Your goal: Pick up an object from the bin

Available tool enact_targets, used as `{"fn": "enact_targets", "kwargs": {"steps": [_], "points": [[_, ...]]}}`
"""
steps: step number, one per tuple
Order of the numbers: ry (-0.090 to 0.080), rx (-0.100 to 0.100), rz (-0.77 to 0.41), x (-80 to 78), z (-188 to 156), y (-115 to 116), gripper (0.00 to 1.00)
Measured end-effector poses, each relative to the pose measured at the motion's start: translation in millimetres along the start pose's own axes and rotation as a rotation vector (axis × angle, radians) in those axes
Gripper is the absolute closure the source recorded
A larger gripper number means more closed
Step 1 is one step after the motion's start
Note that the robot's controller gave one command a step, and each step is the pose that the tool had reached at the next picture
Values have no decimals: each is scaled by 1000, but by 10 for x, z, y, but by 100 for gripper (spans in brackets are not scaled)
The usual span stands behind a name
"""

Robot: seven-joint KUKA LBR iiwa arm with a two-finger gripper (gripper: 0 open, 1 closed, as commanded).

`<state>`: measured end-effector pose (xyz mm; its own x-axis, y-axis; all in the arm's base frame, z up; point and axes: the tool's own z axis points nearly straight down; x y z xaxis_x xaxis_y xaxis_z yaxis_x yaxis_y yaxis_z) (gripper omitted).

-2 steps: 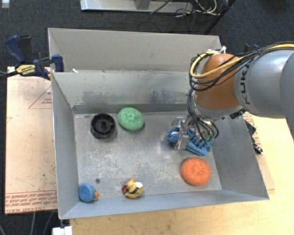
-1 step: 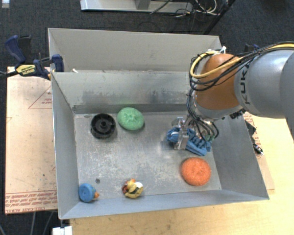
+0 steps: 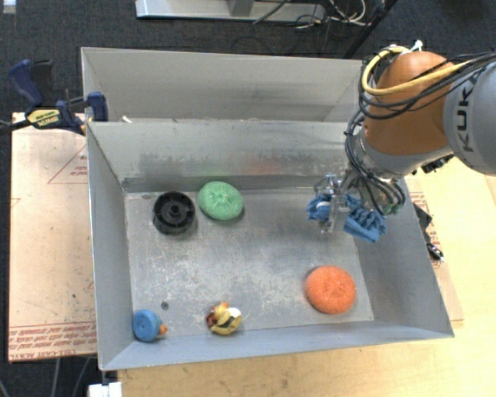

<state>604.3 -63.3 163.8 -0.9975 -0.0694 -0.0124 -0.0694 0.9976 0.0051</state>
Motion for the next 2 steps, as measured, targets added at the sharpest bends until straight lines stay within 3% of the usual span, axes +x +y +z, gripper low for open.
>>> {"fn": "enact_targets", "kwargs": {"steps": [1, 2], "points": [[0, 0, 0, 0, 0, 0, 100], [7, -2, -38, 11, -404, -18, 100]]}}
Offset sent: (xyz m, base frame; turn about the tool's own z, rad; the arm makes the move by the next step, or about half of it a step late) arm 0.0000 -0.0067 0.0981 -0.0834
